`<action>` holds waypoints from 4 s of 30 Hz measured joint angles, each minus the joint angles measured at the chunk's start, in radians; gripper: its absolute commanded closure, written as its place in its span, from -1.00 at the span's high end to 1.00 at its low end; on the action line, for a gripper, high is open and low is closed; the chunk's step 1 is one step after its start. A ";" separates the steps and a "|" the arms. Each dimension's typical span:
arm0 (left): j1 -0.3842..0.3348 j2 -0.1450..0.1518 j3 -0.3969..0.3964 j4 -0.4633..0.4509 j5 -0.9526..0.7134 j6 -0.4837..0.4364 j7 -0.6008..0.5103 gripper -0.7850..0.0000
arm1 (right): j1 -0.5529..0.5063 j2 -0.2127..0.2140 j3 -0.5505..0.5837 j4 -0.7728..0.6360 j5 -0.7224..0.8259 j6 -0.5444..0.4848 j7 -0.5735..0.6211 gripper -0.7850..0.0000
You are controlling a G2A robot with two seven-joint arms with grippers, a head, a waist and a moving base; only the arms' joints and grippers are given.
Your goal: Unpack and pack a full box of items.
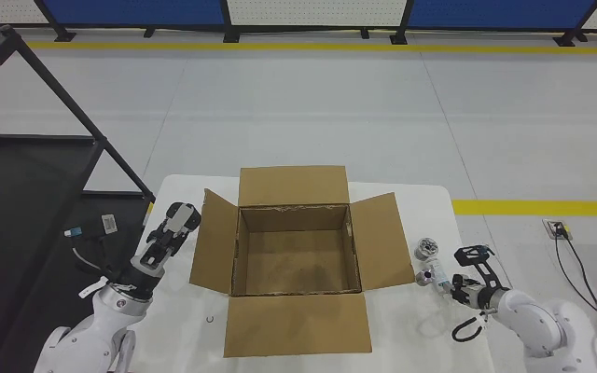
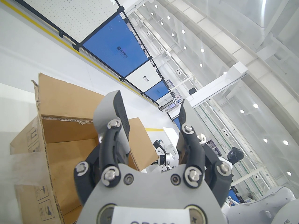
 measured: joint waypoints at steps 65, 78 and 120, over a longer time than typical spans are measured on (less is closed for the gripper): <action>0.125 0.037 -0.351 0.112 -0.070 -0.243 -0.189 1.00 | 0.149 0.039 -0.195 0.173 0.815 -0.204 0.222 -1.00; 0.125 0.037 -0.351 0.112 -0.070 -0.243 -0.189 1.00 | 0.247 0.027 -0.356 0.372 1.145 -0.276 0.226 -1.00; 0.125 0.037 -0.351 0.112 -0.070 -0.243 -0.189 1.00 | 0.335 -0.001 -0.549 0.460 1.158 -0.349 0.118 -1.00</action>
